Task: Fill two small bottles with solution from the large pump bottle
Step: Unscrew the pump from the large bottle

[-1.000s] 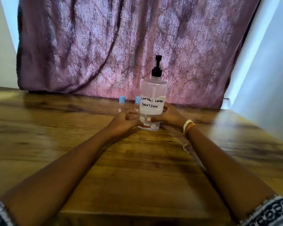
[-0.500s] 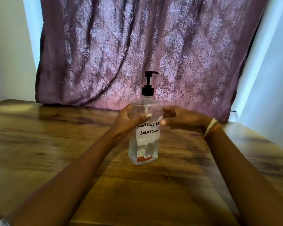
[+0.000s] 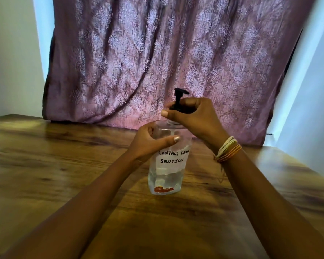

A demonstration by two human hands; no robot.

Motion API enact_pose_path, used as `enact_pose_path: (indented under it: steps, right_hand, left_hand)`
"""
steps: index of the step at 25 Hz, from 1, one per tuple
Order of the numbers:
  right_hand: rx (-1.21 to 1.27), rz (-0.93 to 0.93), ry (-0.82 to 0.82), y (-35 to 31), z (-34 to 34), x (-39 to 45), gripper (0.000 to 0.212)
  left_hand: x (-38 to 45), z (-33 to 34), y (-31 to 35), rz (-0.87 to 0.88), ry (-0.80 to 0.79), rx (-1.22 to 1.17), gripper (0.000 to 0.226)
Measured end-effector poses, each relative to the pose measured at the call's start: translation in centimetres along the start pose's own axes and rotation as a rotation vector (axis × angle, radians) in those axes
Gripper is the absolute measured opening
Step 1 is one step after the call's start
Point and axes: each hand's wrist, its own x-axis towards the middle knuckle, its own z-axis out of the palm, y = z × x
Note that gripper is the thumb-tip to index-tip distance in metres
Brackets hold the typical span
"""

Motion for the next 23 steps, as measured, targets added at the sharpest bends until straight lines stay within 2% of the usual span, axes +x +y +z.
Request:
enact_pose_path:
  steps: [3, 7, 8, 10, 12, 13, 15, 17, 19, 20, 21, 23]
  right_hand:
    - [0.119, -0.025, -0.08, 0.3, -0.2, -0.3, 0.031]
    - [0.416, 0.047, -0.372, 0.3, -1.8, 0.1, 0.045]
    - [0.355, 0.062, -0.366, 0.3, -1.6, 0.1, 0.046]
    - [0.101, 0.043, -0.18, 0.6, -0.5, -0.4, 0.052]
    - [0.112, 0.036, 0.011, 1.1, 0.2, -0.7, 0.055]
    - [0.204, 0.046, 0.012, 1.3, 0.2, -0.8, 0.052]
    - [0.396, 0.076, -0.11, 1.2, -0.1, -0.9, 0.047]
    - [0.402, 0.094, -0.19, 0.9, -0.3, -0.8, 0.06]
    - [0.239, 0.104, -0.114, 0.7, -0.1, -0.9, 0.082]
    - [0.196, 0.104, -0.035, 0.7, -0.1, -0.9, 0.084]
    - [0.2, 0.1, 0.023, 0.8, -0.1, -0.9, 0.081]
    - [0.285, 0.106, -0.004, 1.0, -0.4, -0.8, 0.069]
  left_hand:
    - [-0.1, -0.3, -0.2, -0.01, -0.036, -0.048, 0.036]
    - [-0.3, -0.2, 0.1, -0.04, -0.065, -0.083, 0.037]
    - [-0.3, -0.2, 0.1, -0.048, -0.059, -0.087, 0.036]
    - [-0.4, -0.1, 0.1, -0.057, -0.062, -0.094, 0.033]
    - [-0.5, 0.0, 0.1, -0.055, -0.063, -0.098, 0.032]
    - [-0.4, 0.0, 0.0, -0.051, -0.064, -0.108, 0.034]
    - [-0.5, 0.1, 0.0, -0.051, -0.066, -0.116, 0.041]
    - [-0.5, 0.0, -0.1, -0.06, -0.063, -0.116, 0.043]
    - [-0.4, -0.1, -0.1, -0.064, -0.067, -0.121, 0.042]
    - [-0.4, -0.1, -0.1, -0.064, -0.065, -0.122, 0.043]
    - [-0.4, -0.2, -0.2, -0.066, -0.06, -0.124, 0.046]
    - [-0.3, -0.1, -0.2, -0.081, -0.044, -0.135, 0.052]
